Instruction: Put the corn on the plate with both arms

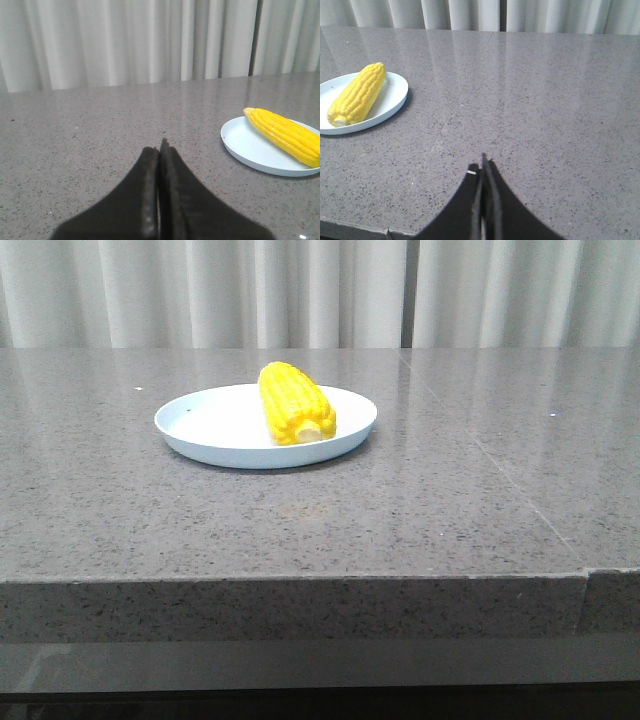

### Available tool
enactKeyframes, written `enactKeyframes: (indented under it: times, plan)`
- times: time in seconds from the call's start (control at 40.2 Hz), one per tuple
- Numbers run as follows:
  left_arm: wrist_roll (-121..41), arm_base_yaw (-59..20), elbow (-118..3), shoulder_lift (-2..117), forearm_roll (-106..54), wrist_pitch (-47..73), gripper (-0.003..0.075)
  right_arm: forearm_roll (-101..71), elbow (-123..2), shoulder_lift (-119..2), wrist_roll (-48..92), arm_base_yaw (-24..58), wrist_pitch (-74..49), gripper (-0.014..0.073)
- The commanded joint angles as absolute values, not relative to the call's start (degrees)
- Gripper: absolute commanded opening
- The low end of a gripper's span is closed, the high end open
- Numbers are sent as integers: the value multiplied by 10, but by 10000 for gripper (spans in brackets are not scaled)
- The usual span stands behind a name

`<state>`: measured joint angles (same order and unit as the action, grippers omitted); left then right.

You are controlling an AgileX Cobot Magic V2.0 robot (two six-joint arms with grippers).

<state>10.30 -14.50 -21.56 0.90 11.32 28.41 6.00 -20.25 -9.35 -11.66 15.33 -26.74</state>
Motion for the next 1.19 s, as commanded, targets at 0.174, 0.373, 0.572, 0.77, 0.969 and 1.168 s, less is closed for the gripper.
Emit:
enactKeyframes:
  times: [0.174, 0.373, 0.572, 0.77, 0.969, 1.168]
  plan:
    - [107, -145, -230, 16, 117, 238, -20, 71, -218, -100, -114, 150, -218, -67]
    - [101, -145, -221, 13, 117, 233, -20, 71, -218, -100, -114, 150, -218, -67]
    - [-14, -94, -175, -3, 4, 181, -20, 71, -218, -100, -114, 150, -218, -67]
    - [-14, -19, -89, -15, -9, 93, -20, 71, -218, -100, -114, 150, -220, -67]
    - [-14, 34, -15, -15, -8, 54, -20, 71, -218, -100, -114, 150, -221, -67]
    - [-13, 41, 4, -15, -8, 40, -20, 71, -218, -100, -114, 150, -221, -67]
